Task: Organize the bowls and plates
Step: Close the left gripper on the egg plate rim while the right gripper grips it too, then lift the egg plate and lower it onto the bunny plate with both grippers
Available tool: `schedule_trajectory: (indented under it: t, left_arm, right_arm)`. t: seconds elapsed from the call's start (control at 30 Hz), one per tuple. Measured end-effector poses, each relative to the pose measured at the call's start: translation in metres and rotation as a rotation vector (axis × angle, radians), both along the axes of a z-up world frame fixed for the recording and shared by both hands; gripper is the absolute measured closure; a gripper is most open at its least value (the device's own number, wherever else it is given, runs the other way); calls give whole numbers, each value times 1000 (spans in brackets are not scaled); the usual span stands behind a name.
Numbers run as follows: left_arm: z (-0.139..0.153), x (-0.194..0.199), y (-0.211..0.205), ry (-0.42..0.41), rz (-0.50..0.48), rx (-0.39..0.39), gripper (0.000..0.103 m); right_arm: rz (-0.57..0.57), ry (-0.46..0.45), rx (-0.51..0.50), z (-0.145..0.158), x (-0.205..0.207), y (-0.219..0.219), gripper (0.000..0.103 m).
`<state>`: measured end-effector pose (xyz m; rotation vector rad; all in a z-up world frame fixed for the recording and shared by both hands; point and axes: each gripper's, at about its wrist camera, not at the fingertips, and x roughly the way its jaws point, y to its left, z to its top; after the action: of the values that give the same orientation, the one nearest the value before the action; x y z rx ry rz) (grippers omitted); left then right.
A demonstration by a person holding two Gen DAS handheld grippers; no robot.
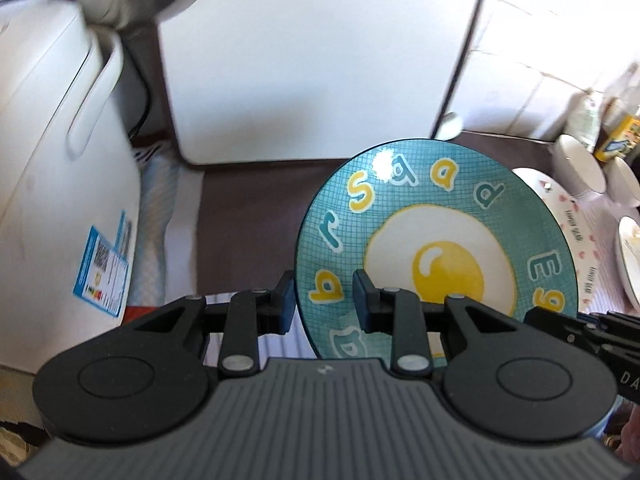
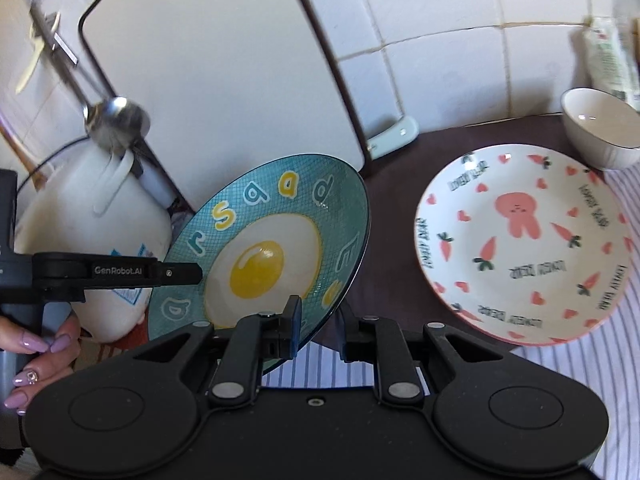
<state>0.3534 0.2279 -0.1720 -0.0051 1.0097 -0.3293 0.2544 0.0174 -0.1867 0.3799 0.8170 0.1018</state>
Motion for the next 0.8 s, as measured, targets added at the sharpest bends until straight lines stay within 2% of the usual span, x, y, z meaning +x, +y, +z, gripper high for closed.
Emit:
schedule_trajectory:
  t: [0.17,0.4,0.6,0.8]
  left_arm:
    - [15,2,-22,-4,-59,7,75]
    - [26,-1,-69,-40,-218,28,75]
    - [23,0,-110,-23,-288,12,75]
    - [11,5,-146,-28,-347,48,75]
  right_arm:
    - [-60,-7,1,12,-15,-9,81]
    - [-163,-35,7,28,-39,-38,81]
    - [-230,-23,-28,33,-52,-68,81]
    - [-280,15,-20,20,-56,-93,80]
